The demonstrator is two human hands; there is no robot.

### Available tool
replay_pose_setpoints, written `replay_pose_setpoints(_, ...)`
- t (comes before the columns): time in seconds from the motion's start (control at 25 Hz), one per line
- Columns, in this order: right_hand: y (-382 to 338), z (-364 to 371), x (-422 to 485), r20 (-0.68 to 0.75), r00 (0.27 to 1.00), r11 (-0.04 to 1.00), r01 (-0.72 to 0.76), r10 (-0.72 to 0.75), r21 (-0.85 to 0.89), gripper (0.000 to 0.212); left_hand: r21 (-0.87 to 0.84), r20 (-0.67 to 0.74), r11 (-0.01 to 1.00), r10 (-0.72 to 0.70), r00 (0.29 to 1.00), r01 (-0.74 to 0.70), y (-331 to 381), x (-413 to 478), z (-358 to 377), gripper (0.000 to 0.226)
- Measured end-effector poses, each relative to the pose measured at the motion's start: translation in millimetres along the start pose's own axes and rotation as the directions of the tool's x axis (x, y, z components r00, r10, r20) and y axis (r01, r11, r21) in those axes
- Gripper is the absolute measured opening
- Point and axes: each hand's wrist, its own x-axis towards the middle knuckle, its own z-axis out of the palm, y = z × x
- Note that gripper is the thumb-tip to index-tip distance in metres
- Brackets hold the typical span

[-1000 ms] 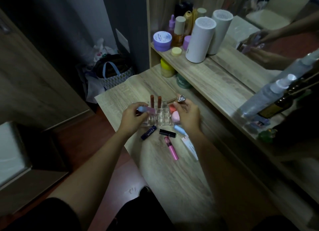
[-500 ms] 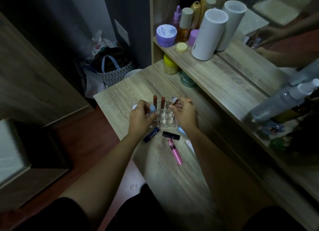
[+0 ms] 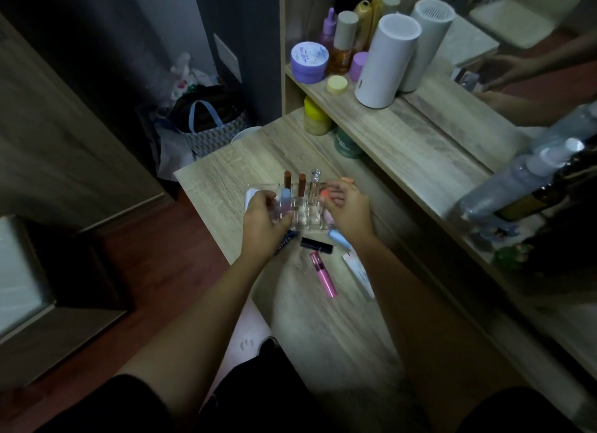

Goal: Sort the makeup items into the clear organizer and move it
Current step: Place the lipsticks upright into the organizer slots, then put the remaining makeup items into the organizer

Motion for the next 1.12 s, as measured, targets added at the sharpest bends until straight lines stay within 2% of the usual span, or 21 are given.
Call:
replay_pose_setpoints(0.08, 8, -11, -17, -0.003, 1.000, 0.999, 0.009, -0.009, -0.044, 0.029, 0.039, -0.028, 0.999, 0.026, 0.999, -0.025, 2, -23, 7, 0.022)
replay_pose_setpoints(0.12, 13, -16, -27, -0.003, 1.000, 0.998, -0.002, 0.002, -0.067, 0.027, 0.058, 0.005, 0.997, 0.055, 0.998, -0.055, 3, -36, 13, 0.016)
replay_pose_setpoints(0.2, 27, -25, -52, -0.042, 0.999, 0.991, -0.009, 0.004, -0.134, 0.021, 0.113, 0.160, 0.985, 0.109, 0.981, -0.128, 3, -63, 28, 0.012)
replay_pose_setpoints(0.32, 49, -33, -89, -0.127, 0.992, 0.973, -0.038, 0.008, -0.228, 0.018, 0.190, 0.381, 0.968, 0.082, 0.921, -0.164, 1, -98, 50, 0.025)
replay_pose_setpoints(0.4, 62, -37, -112, -0.020, 0.996, 0.948, -0.084, 0.081, -0.307, 0.033, 0.251, 0.415, 0.953, 0.054, 0.908, -0.172, -2, -113, 57, 0.028)
replay_pose_setpoints(0.48, 71, -35, -128, 0.100, 0.987, 0.916, -0.077, 0.125, -0.393, 0.039, 0.258, 0.410, 0.956, 0.025, 0.912, -0.142, -6, -121, 57, 0.030)
replay_pose_setpoints(0.6, 71, -29, -142, 0.107, 0.991, 0.879, -0.020, 0.081, -0.476, 0.038, 0.260, 0.414, 0.962, -0.038, 0.910, -0.078, -7, -128, 50, 0.035)
replay_pose_setpoints(0.68, 67, -25, -144, 0.028, 0.995, 0.917, -0.076, 0.095, -0.392, 0.039, 0.281, 0.422, 0.957, -0.058, 0.905, -0.070, -3, -129, 43, 0.042)
replay_pose_setpoints(0.76, 62, -24, -143, -0.033, 0.984, 0.971, -0.179, 0.176, -0.160, 0.031, 0.167, 0.367, 0.986, -0.088, 0.926, 0.028, 3, -123, 35, 0.052)
replay_pose_setpoints(0.88, 51, -26, -130, -0.027, 0.980, 0.980, -0.195, 0.196, 0.031, 0.019, 0.029, 0.231, 0.996, -0.091, 0.969, 0.086, 16, -103, 23, 0.041)
replay_pose_setpoints(1.0, 29, -28, -107, -0.055, 0.992, 0.986, -0.105, 0.113, 0.129, 0.022, -0.034, 0.111, 0.999, -0.038, 0.993, 0.042, 34, -75, 11, 0.026)
replay_pose_setpoints(1.12, 9, -28, -81, -0.110, 0.990, 0.973, -0.067, 0.093, 0.222, 0.028, -0.040, 0.025, 0.992, 0.117, 0.993, -0.116, 47, -47, -2, 0.019)
